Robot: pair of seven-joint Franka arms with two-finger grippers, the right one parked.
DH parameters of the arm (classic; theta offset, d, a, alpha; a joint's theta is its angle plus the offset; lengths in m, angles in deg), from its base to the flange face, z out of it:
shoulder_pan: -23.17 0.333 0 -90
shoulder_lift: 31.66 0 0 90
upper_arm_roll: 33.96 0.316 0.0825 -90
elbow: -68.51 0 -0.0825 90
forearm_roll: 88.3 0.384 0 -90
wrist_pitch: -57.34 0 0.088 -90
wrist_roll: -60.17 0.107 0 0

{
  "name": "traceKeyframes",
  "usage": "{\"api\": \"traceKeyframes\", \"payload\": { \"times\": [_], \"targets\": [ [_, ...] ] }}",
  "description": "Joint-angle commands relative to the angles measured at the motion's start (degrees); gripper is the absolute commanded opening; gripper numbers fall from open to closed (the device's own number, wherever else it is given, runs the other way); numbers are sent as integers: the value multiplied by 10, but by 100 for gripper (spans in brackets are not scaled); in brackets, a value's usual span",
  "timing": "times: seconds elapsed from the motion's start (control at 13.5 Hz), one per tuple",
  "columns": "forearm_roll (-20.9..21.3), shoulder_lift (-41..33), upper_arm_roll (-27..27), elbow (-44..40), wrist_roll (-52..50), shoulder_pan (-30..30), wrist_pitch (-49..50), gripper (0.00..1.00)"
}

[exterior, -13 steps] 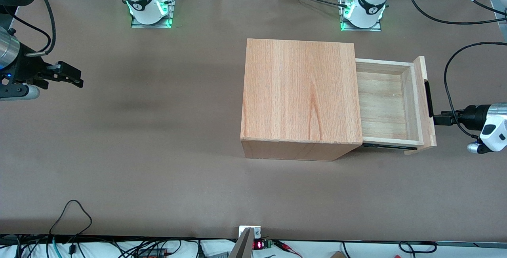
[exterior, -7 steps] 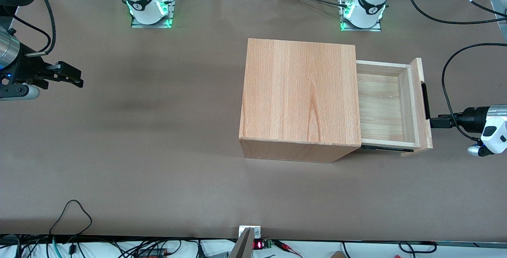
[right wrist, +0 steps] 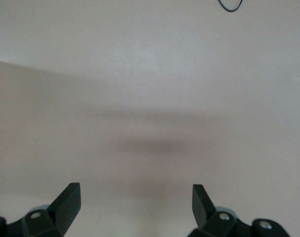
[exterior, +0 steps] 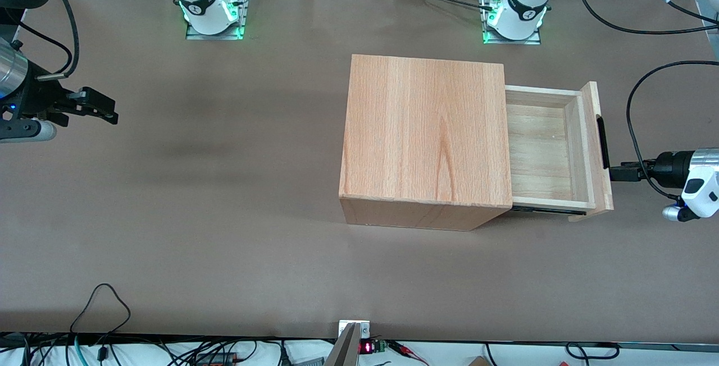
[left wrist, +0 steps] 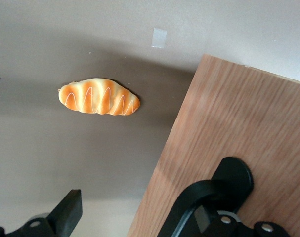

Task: Open top drawer with left arm
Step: 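Hold the drawer open with the left gripper on the handle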

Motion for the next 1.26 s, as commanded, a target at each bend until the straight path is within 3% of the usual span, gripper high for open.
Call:
{"api": "traceKeyframes", "payload": {
  "times": [0.0, 1.19],
  "targets": [
    [-15, 12, -5, -34, -15, 0, 15, 100],
    [-7, -1, 2, -75, -16, 1, 66, 100]
  ]
}}
